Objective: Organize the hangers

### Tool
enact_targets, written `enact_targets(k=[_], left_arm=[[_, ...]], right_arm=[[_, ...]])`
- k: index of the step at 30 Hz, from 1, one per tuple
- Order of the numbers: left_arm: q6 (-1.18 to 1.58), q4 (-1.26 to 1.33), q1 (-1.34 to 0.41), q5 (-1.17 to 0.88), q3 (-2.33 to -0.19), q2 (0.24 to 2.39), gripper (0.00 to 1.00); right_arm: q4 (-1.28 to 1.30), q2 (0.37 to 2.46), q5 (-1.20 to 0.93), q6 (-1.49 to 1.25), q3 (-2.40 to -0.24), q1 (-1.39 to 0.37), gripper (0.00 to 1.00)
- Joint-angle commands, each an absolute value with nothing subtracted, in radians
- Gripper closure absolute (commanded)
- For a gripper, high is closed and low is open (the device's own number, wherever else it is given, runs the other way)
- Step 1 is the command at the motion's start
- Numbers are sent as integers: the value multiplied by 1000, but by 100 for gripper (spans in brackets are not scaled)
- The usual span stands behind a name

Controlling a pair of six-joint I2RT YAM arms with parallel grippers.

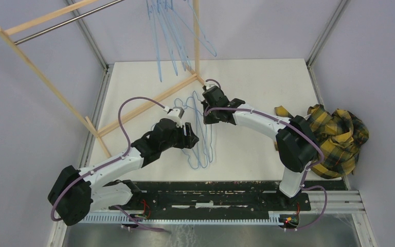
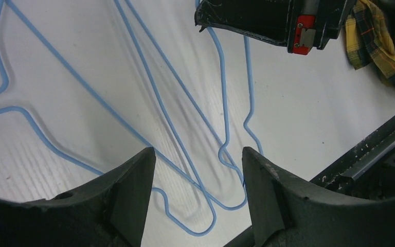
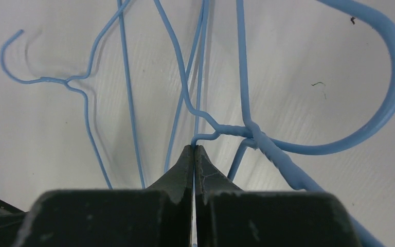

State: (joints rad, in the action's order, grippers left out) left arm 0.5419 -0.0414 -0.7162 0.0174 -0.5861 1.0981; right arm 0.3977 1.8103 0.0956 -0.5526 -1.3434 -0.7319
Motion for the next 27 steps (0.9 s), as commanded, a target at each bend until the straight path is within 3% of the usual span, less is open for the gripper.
enact_targets(k=[1,18,27], left_arm=[[607,103,-765,101,-614,1157,31],[643,249,-888,184,-655,1374,32],[629,265,-900,231,-662,1411,50]], right_arm=[[355,1784,56,-559,-1340,-729,99],[363,1751,-20,-551,-1356,-730,99],[382,1708,-37,-543,-1348,-731,99]])
